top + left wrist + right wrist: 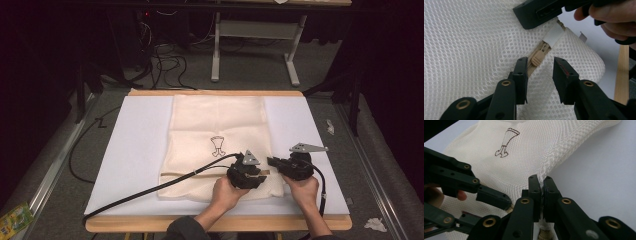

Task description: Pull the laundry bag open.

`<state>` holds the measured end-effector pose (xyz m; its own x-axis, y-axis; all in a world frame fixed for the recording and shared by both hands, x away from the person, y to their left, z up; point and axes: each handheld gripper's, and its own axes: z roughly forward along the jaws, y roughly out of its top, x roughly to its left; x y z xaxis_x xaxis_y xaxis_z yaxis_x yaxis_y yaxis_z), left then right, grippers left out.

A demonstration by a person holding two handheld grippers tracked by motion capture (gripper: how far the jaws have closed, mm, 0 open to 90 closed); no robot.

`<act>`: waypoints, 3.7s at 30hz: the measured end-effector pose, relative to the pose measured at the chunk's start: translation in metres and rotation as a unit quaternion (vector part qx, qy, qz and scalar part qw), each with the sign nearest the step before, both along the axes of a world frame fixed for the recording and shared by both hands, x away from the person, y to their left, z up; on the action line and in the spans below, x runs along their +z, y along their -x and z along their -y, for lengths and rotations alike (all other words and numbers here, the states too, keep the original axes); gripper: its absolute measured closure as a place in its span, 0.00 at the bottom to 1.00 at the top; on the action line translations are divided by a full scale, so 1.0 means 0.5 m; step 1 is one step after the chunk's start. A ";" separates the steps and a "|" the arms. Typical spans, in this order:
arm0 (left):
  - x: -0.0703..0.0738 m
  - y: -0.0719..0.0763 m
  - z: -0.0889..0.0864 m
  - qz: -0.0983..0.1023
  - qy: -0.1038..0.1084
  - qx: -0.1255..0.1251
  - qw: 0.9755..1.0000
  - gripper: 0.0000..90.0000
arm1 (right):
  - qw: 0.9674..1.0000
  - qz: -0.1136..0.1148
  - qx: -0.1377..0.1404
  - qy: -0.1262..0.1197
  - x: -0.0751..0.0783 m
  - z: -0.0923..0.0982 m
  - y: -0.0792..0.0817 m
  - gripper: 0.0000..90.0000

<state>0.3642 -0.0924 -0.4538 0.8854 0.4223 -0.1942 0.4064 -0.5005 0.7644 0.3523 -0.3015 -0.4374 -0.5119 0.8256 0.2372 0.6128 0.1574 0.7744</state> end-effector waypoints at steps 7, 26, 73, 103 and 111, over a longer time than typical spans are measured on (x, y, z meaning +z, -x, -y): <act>-0.004 -0.010 0.002 -0.008 0.003 0.004 1.000 0.73 | 1.000 -0.001 0.001 0.001 0.001 -0.004 -0.004 0.98; -0.005 -0.010 0.021 -0.018 0.004 -0.014 1.000 0.76 | 1.000 -0.007 0.000 0.001 0.000 -0.001 -0.004 0.98; 0.008 -0.022 0.009 -0.046 0.031 -0.003 0.998 0.97 | 1.000 -0.001 0.007 0.012 0.000 0.005 -0.010 0.98; 0.026 -0.015 -0.023 -0.019 0.005 0.016 1.000 0.97 | 1.000 0.003 0.014 0.012 0.003 0.013 -0.003 0.98; 0.025 -0.017 -0.038 -0.023 0.009 0.021 0.999 0.97 | 1.000 0.004 0.013 0.012 0.003 0.013 -0.003 0.98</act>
<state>0.3729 -0.0733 -0.4411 0.8572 0.4547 -0.2416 0.4609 -0.4684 0.7538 0.3537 -0.3082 -0.4357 -0.5345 0.8179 0.2128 0.6024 0.1921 0.7748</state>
